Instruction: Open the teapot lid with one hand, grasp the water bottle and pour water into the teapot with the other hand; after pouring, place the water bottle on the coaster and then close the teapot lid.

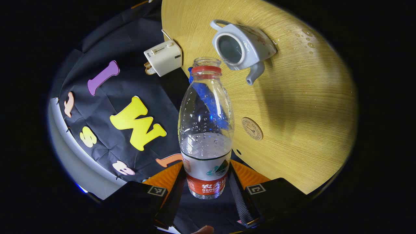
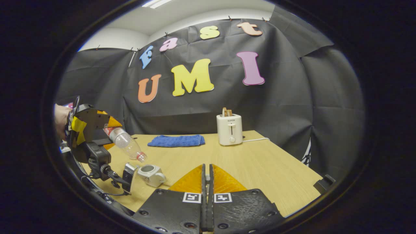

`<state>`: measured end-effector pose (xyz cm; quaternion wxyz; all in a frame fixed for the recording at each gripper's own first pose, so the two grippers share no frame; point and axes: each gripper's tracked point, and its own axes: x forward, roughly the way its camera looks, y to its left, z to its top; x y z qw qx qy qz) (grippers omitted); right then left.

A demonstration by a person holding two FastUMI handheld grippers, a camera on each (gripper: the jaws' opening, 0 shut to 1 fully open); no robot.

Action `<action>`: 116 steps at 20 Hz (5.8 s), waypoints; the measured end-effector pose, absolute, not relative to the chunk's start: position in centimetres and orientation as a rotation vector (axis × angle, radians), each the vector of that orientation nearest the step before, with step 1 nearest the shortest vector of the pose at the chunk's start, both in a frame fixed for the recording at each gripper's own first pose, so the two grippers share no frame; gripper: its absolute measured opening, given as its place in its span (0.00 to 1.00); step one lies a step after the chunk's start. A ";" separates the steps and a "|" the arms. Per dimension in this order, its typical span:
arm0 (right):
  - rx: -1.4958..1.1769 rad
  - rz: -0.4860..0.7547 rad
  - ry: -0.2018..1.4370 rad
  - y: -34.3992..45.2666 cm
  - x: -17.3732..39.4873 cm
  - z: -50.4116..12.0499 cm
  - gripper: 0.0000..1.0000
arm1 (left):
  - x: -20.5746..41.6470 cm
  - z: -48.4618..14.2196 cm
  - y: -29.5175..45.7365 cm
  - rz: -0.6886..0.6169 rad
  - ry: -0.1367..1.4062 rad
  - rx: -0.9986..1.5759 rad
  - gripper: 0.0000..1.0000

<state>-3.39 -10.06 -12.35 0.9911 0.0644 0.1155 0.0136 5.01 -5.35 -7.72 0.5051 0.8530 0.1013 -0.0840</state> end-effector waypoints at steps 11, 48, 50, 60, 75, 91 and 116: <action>0.127 0.034 0.214 -9.0 -3.3 -11.1 0.00 | 4.5 -11.4 -2.9 -0.282 0.283 1.539 0.74; 0.117 0.058 0.251 -5.2 -2.8 -10.8 0.00 | 18.5 -18.4 -1.0 -0.208 0.303 -0.168 0.77; 0.115 0.059 0.259 -5.1 -2.7 -11.2 0.00 | 18.6 -18.8 -1.3 -0.213 0.304 -0.157 0.77; 0.115 0.054 0.266 -5.4 -2.7 -11.5 0.00 | 18.9 -19.6 -2.2 -0.210 0.296 -0.083 0.80; 0.108 0.085 0.264 -3.5 -2.9 -11.6 0.00 | 16.1 -19.9 -1.1 -0.186 0.363 -0.100 1.00; 0.048 0.302 0.244 7.2 4.4 -12.7 0.00 | 3.2 -11.5 6.7 -0.031 0.163 -0.067 0.99; 0.064 0.171 0.114 3.4 1.3 -6.9 0.98 | 0.6 -4.2 1.8 -0.045 0.056 -0.040 0.99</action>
